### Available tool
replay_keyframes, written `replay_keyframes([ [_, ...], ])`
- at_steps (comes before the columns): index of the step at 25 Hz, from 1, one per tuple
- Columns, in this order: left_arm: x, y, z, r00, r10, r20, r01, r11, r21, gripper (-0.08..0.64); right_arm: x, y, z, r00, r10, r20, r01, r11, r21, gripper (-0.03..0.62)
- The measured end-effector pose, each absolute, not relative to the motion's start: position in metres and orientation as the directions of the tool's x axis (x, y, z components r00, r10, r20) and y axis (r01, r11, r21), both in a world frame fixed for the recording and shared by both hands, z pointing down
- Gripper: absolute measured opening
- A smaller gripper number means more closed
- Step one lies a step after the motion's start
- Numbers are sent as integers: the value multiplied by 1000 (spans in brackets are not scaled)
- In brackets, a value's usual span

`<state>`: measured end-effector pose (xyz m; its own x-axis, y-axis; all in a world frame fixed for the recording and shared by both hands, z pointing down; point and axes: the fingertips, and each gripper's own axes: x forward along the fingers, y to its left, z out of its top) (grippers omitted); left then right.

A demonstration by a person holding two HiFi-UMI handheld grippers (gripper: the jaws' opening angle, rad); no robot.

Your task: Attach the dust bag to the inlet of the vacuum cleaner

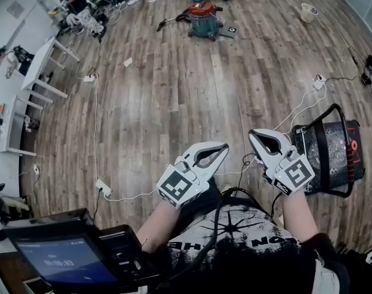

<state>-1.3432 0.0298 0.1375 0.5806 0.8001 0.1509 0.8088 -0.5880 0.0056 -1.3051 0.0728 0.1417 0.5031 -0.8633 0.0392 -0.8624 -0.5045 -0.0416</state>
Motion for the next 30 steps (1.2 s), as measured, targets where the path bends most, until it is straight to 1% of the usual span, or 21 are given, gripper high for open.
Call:
replay_keyframes([
  [3,-1320,27,139,565,811,155,818,-575,25,-2,-1287,71,142,519,-854,47,-853,-520,-44,8],
  [7,-1283,25,130,542,830,132,837,-546,1,-2,-1260,68,143,533,-845,51,-844,-535,-38,8],
  [15,-1202,-8,123,491,860,139,868,-497,11,-2,-1181,36,134,578,-814,56,-814,-580,-19,8],
  [22,-1128,-49,118,453,881,137,891,-453,-27,-2,-1109,-3,131,613,-789,46,-789,-614,-17,8],
  [30,-1080,-100,127,425,896,124,903,-429,0,-2,-1059,-57,133,629,-775,60,-777,-629,23,8],
])
